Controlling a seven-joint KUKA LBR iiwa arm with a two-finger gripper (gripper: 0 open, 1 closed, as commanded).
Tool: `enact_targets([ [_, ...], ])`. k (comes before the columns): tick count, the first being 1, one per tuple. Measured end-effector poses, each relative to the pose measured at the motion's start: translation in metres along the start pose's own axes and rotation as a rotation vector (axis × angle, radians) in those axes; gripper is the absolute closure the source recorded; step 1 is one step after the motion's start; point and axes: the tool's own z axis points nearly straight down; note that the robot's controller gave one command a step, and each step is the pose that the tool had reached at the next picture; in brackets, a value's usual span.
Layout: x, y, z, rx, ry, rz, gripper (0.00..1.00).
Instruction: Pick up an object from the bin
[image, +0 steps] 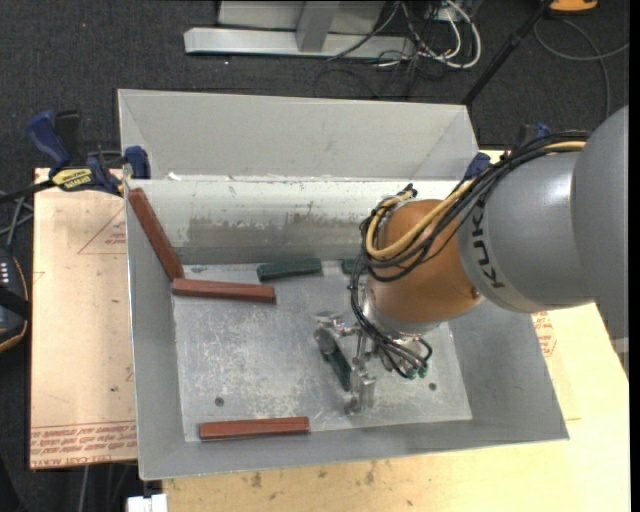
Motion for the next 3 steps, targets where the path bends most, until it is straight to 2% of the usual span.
enact_targets([
  [1,0.000,0.000,0.000,0.000,0.000,0.000,0.00],
  [2,-0.038,-0.047,0.005,-0.001,-0.002,0.007,0.00],
  [3,-0.056,-0.063,0.006,0.004,-0.004,0.084,0.00],
])
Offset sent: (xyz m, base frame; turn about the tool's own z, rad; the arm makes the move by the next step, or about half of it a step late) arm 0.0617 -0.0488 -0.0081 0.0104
